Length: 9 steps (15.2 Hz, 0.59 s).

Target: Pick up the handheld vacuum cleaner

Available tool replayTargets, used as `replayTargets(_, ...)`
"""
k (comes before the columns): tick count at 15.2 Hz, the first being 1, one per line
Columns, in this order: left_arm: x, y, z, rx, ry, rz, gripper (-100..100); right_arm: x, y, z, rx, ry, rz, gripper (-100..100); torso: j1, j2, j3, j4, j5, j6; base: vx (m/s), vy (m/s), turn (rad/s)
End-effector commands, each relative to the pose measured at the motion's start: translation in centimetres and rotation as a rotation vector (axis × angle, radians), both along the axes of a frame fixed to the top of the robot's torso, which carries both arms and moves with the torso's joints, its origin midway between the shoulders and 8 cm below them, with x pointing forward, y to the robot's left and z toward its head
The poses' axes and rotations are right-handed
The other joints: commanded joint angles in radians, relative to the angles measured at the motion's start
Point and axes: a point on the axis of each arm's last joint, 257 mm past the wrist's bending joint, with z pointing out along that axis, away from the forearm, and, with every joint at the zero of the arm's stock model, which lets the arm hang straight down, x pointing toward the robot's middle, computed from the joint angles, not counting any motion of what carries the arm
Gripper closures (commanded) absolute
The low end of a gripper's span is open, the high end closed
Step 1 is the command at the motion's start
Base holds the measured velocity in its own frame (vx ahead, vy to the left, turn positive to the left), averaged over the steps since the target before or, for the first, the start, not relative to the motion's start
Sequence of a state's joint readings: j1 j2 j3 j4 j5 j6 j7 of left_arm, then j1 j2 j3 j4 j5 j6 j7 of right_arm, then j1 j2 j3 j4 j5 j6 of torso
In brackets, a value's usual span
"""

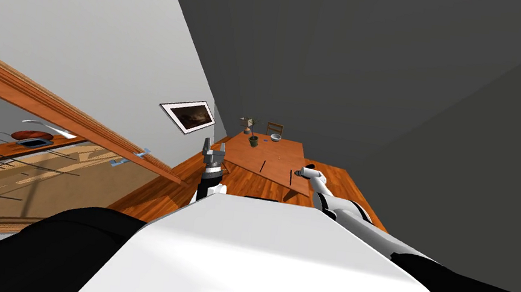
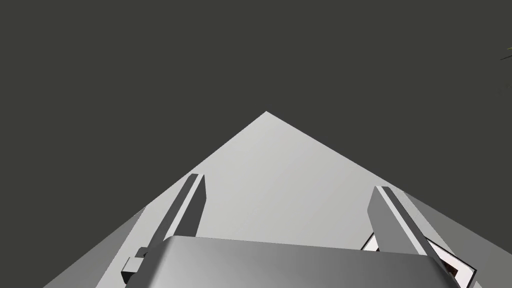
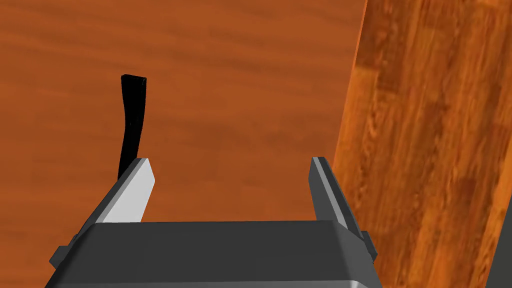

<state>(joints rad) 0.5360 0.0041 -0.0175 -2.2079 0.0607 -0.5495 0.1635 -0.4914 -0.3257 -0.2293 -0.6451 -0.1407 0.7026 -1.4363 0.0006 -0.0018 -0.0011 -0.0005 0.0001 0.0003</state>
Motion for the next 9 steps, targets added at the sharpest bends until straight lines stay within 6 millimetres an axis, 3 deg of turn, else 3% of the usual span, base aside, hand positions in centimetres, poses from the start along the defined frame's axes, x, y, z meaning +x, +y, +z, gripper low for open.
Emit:
replayTargets(1,0.0,0.0,0.0,0.0,0.0,0.0,0,-1.2,0.9,-1.0,0.051,0.05,-0.055,-100,0.0,0.0,0.0,0.0,0.0,0.0,0.016,-0.004,0.049)
replayTargets(4,0.0,0.0,0.0,0.0,0.0,0.0,0,-1.2,1.7,-1.0,0.088,0.07,-0.097,-100,0.0,0.0,0.0,0.0,0.0,0.0,0.012,-0.003,0.059)
replayTargets(9,0.0,0.0,0.0,0.0,0.0,0.0,0,-3.2,3.2,-2.4,0.153,0.153,-0.173,-100,0.0,0.0,0.0,0.0,0.0,0.0,0.017,-0.006,0.072)
